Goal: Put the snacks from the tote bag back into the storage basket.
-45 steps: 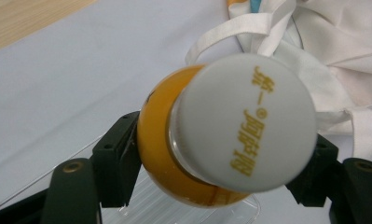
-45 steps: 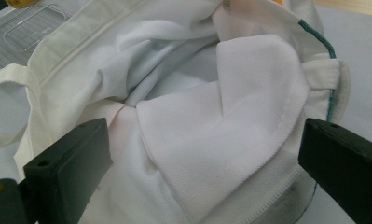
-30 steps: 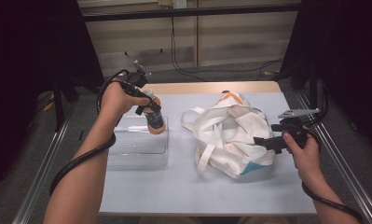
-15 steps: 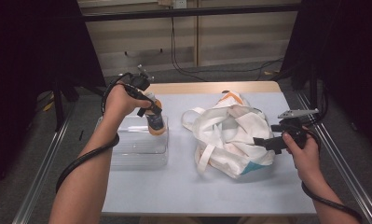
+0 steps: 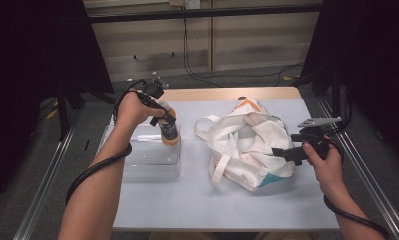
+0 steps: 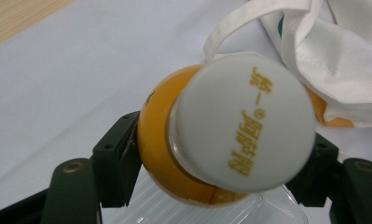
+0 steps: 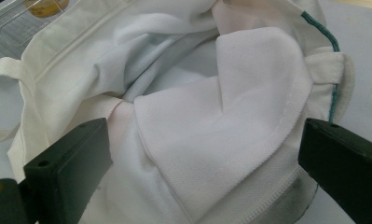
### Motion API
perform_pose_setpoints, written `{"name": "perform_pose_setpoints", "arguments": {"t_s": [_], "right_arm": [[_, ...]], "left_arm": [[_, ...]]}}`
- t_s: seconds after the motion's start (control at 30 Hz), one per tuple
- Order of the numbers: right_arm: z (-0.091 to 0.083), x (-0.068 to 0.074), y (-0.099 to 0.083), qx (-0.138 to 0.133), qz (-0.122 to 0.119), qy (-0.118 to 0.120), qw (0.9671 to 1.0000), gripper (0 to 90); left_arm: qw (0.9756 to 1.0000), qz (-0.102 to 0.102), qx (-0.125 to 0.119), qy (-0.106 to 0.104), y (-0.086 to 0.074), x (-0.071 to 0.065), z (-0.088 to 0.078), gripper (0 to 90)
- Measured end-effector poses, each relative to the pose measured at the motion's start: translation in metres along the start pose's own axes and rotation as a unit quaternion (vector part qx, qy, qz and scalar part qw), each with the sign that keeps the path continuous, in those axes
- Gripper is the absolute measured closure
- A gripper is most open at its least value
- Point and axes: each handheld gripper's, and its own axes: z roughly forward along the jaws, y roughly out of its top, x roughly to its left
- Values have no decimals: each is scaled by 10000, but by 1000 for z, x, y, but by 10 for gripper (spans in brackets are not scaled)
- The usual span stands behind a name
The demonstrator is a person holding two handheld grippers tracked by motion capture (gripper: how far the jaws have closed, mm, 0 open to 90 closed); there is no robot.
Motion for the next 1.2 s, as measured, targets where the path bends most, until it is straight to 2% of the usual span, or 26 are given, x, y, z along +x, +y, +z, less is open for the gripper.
{"name": "perform_pose_setpoints", "arguments": {"t_s": [0.1,0.17,0.27,0.3,0.37,0.4,0.43,0.8,0.97,1.0,1.2], "right_arm": [[0,0,0,5,2,3,10000,21],[0,0,-1,12,9,3,10000,21],[0,-1,-1,20,6,1,10000,21],[0,-1,-1,10,7,-2,10000,21],[0,-1,-1,8,8,1,10000,21],[0,-1,-1,6,7,-6,10000,21],[0,-1,-1,9,9,0,10000,21],[0,-1,-1,16,-4,-5,10000,21],[0,-1,-2,15,-8,1,10000,21],[0,-1,-2,35,18,-11,10000,21],[1,-1,-2,39,23,-18,10000,21]], "left_arm": [[10000,51,38,4,0,0,3,301],[10000,-14,-25,-1,0,-1,6,301],[10000,67,29,-2,0,-1,7,301],[10000,-19,-19,16,0,-2,9,301],[9999,101,47,30,1,-1,9,301],[10000,22,-4,23,1,-2,10,301],[9999,119,59,24,1,0,10,301],[9998,207,46,26,0,0,15,301],[9998,174,1,19,0,0,18,301],[9999,73,-82,4,0,-1,20,301],[9999,142,-51,10,0,-1,22,301]]}}
